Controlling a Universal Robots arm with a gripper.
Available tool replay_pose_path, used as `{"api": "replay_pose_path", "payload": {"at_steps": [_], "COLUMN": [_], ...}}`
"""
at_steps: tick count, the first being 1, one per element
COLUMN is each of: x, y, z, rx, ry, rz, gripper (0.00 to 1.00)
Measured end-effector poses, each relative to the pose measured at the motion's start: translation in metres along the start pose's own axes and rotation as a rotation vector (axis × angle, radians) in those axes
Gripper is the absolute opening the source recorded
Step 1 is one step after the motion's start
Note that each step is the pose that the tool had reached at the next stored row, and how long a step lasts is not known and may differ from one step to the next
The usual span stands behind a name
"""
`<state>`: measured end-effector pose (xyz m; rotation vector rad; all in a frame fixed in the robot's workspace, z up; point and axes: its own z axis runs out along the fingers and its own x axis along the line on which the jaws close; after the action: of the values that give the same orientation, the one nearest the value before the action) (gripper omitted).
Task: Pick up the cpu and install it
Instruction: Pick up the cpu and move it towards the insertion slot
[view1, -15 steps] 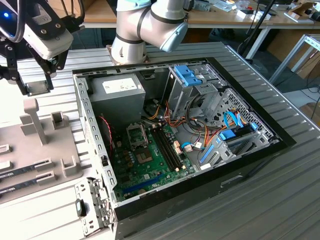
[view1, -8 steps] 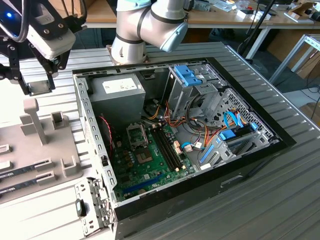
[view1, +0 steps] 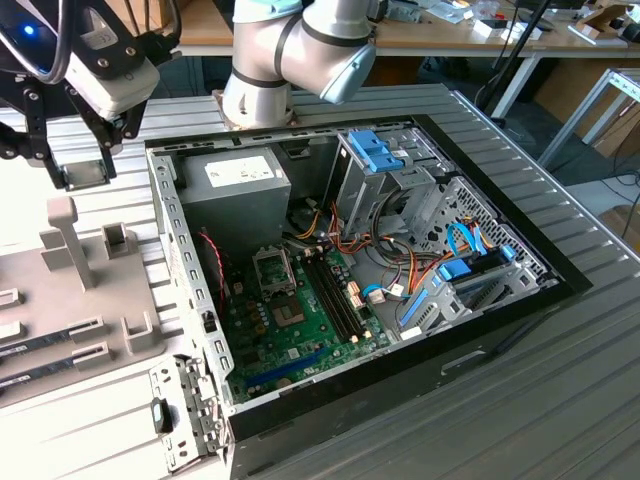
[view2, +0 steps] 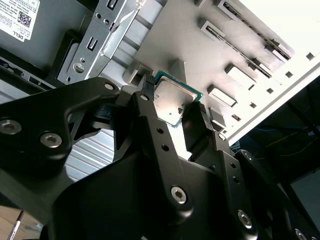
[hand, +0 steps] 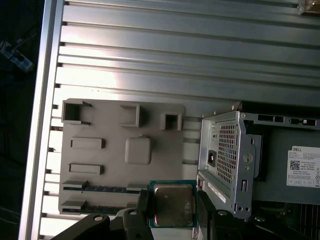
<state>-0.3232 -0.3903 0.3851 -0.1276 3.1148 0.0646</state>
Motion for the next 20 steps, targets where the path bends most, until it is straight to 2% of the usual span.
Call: {"api": "replay_pose_path", "payload": {"at_steps": [20], "x": [-0.0129], "y": [-0.0011], "z": [0.0006], "rx": [0.0000], "ry": [-0.0001], "rz": [0.000], "gripper": [0.47]}}
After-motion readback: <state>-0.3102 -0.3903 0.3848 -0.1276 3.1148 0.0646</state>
